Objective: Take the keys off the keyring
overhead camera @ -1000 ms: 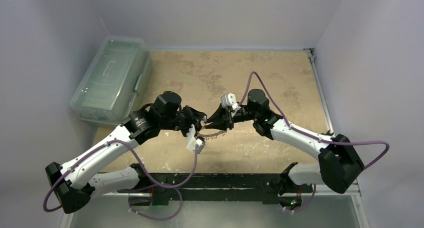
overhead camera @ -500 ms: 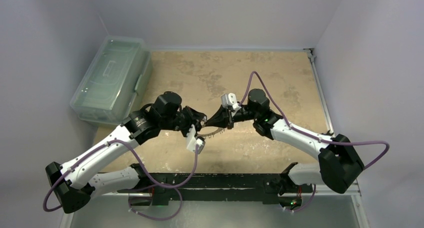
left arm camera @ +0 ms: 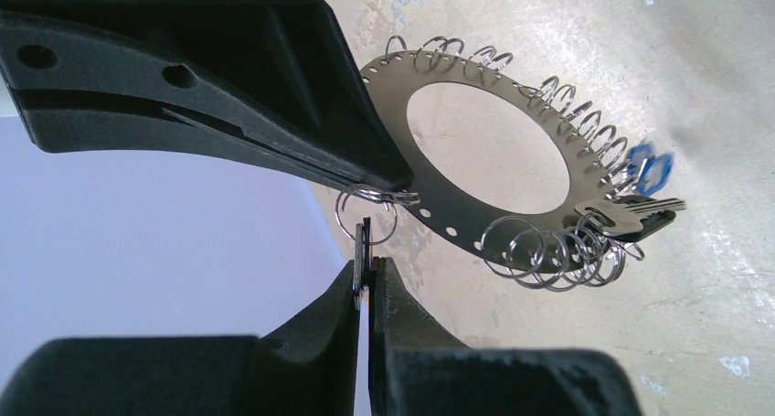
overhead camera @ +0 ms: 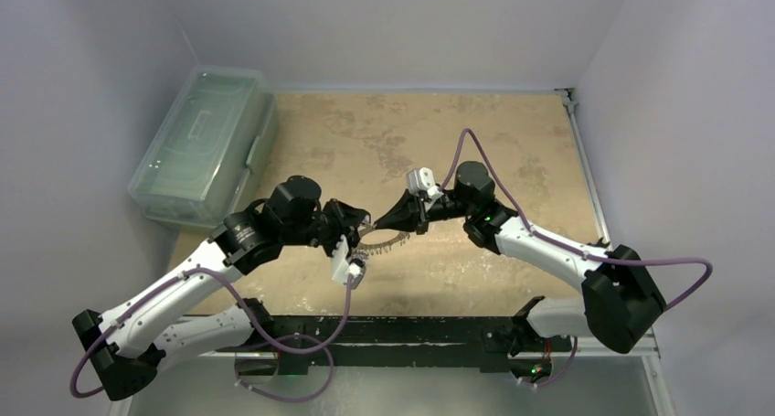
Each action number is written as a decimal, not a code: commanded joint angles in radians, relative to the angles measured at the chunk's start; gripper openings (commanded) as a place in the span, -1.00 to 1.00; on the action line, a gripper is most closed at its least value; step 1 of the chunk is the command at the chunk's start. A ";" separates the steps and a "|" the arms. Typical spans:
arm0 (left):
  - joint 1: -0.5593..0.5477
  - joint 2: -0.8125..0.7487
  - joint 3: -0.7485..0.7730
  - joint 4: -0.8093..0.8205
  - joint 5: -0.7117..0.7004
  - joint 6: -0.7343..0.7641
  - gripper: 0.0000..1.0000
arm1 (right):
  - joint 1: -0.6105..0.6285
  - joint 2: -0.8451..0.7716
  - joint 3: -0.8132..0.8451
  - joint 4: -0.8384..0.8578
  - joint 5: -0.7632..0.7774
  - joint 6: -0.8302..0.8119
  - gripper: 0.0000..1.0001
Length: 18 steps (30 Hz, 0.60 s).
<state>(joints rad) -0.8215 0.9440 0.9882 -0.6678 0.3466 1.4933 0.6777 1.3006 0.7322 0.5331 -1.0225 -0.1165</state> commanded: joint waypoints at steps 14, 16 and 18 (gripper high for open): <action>-0.003 -0.141 -0.206 0.145 -0.035 0.360 -1.00 | -0.018 -0.006 -0.010 0.094 -0.060 0.142 -1.00; -0.002 -0.148 -0.225 0.169 -0.044 0.377 -1.00 | -0.020 -0.005 -0.012 0.101 -0.070 0.146 -1.00; -0.002 -0.149 -0.235 0.190 -0.058 0.383 -1.00 | -0.020 -0.003 -0.012 0.103 -0.079 0.146 -1.00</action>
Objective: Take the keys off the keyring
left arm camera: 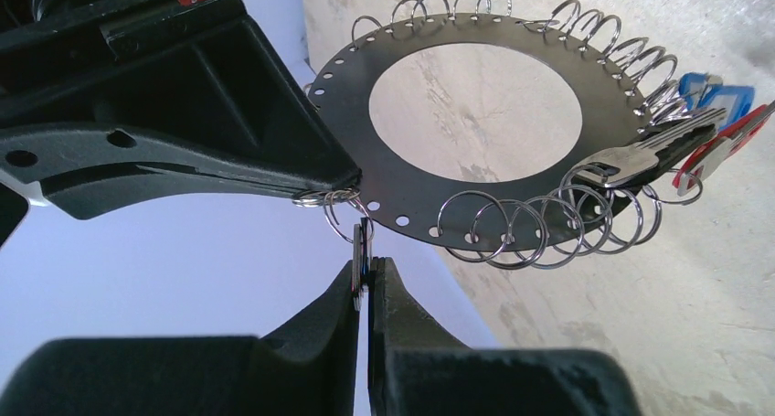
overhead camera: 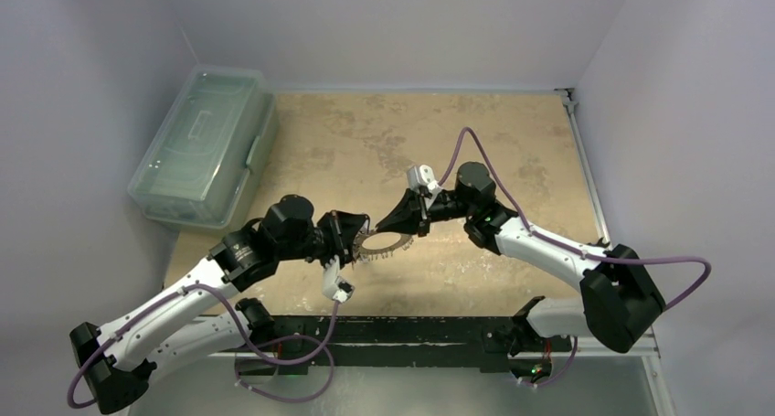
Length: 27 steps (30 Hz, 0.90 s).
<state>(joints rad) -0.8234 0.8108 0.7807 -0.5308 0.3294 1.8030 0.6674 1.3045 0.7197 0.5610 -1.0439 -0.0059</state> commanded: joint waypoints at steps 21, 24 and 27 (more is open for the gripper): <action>0.000 -0.082 -0.139 0.136 -0.054 0.344 -1.00 | -0.010 -0.005 0.002 0.108 -0.078 0.088 -1.00; -0.001 -0.086 -0.152 0.145 -0.059 0.384 -1.00 | -0.010 -0.005 0.003 0.113 -0.080 0.097 -1.00; 0.000 -0.091 -0.182 0.190 -0.061 0.434 -1.00 | -0.011 -0.003 0.003 0.118 -0.079 0.105 -1.00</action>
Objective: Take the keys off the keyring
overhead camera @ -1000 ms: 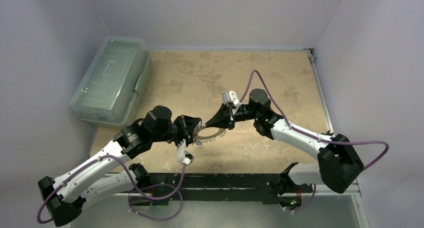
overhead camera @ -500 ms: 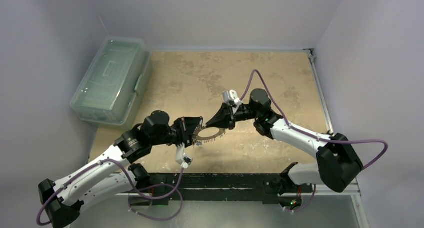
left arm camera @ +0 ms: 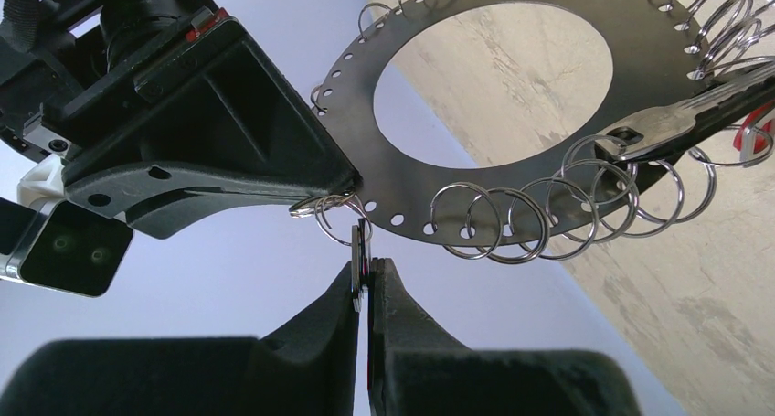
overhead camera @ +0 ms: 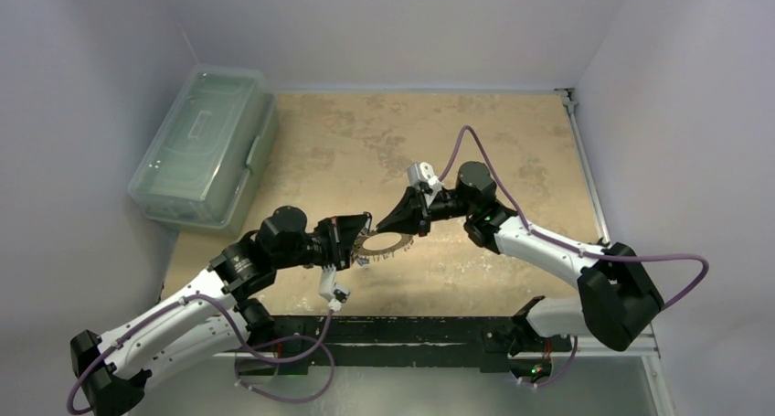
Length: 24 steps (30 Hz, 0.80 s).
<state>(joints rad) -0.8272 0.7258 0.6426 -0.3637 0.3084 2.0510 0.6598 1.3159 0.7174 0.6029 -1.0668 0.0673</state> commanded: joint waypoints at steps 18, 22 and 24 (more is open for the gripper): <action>0.003 -0.022 -0.162 0.146 -0.070 0.500 -0.99 | -0.005 0.006 0.020 0.077 -0.058 0.093 -1.00; 0.003 -0.033 -0.186 0.188 -0.056 0.556 -0.91 | -0.012 0.012 0.024 0.076 -0.061 0.107 -1.00; 0.003 -0.034 -0.190 0.195 -0.056 0.576 -0.93 | -0.017 0.015 0.024 0.077 -0.061 0.118 -1.00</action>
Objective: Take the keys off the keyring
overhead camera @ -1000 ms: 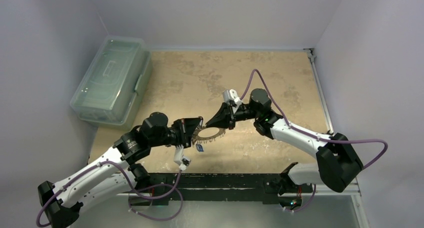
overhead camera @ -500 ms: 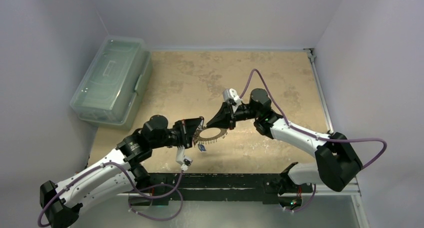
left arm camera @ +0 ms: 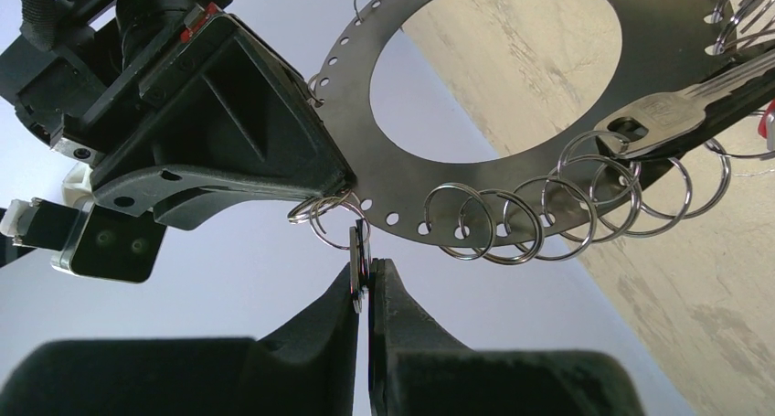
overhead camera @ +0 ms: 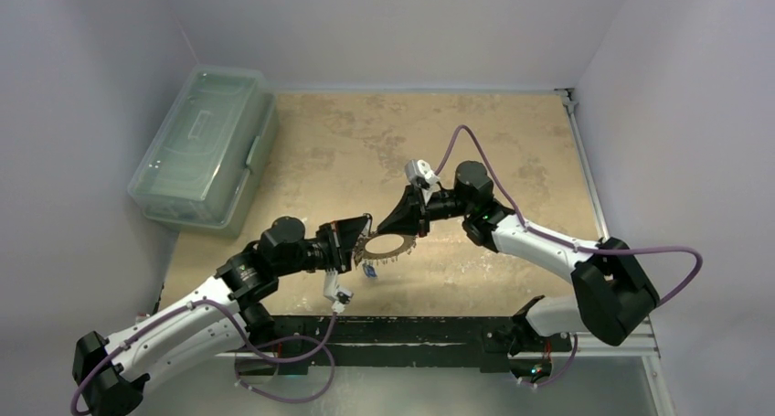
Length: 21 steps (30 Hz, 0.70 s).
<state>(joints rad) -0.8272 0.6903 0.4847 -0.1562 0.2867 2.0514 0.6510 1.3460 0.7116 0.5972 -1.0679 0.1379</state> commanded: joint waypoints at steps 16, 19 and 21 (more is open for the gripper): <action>0.002 0.016 0.000 0.075 -0.054 0.628 -0.99 | -0.042 0.045 0.016 0.203 -0.061 0.244 -1.00; 0.003 0.029 0.005 0.084 -0.040 0.632 -0.96 | -0.044 0.058 0.013 0.233 -0.062 0.285 -1.00; 0.002 0.036 0.006 0.093 -0.019 0.634 -0.96 | -0.046 0.066 0.012 0.251 -0.065 0.309 -1.00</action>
<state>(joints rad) -0.8272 0.7101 0.4747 -0.0860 0.2516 2.0514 0.6125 1.4170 0.7116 0.7292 -1.0908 0.3553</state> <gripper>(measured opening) 0.037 0.011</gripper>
